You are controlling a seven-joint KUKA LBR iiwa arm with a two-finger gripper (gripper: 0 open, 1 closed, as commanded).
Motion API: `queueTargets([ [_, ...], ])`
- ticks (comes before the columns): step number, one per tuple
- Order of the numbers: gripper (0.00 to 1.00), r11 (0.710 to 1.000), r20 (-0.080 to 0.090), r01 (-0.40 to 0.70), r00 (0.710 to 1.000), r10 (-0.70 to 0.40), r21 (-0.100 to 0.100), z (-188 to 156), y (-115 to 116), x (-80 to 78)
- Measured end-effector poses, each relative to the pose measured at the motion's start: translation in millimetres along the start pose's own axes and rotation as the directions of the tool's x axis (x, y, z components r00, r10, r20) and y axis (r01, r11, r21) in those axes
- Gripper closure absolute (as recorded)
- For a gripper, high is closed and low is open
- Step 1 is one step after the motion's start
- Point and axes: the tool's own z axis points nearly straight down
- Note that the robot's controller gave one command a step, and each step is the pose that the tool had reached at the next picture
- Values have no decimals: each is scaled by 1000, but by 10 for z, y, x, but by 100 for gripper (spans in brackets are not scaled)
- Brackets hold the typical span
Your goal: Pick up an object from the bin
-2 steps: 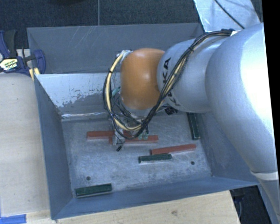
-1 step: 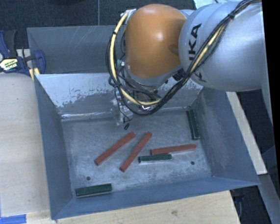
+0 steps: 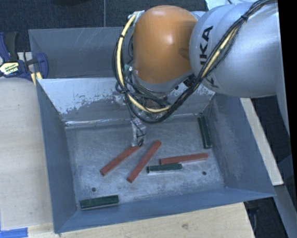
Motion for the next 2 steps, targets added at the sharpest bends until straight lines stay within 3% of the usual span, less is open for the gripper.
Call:
queueTargets([
  [1, 0, 995, -10, 96, 995, -96, 0, 1253, -555, 529],
  [2, 0, 980, -1, 198, 980, -198, 0, 1437, -374, 260],
])
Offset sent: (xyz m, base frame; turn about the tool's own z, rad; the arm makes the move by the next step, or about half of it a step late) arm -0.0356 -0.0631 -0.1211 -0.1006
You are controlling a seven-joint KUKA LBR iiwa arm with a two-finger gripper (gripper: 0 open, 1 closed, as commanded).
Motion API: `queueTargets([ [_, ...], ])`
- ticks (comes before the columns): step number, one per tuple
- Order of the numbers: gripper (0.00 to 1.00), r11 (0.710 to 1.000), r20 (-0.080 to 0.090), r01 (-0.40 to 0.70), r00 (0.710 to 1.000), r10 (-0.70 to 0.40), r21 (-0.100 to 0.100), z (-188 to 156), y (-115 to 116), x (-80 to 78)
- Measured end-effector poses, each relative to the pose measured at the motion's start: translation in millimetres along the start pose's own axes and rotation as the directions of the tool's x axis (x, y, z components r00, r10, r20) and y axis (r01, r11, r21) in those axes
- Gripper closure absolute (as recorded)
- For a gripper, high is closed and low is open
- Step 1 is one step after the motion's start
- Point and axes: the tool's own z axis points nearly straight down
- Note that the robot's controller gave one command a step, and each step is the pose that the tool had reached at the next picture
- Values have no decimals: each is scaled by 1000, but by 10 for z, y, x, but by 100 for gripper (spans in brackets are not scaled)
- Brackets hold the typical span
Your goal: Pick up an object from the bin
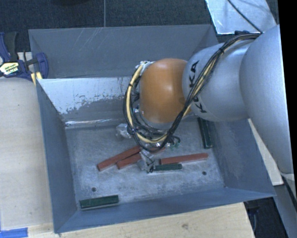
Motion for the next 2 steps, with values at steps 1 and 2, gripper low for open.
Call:
queueTargets([
  [1, 100, 1000, 6, -4, 1000, 4, -1, -24, 5, -20],
  [2, 100, 999, 8, 45, 999, -45, 3, -1329, 3, -73],
])
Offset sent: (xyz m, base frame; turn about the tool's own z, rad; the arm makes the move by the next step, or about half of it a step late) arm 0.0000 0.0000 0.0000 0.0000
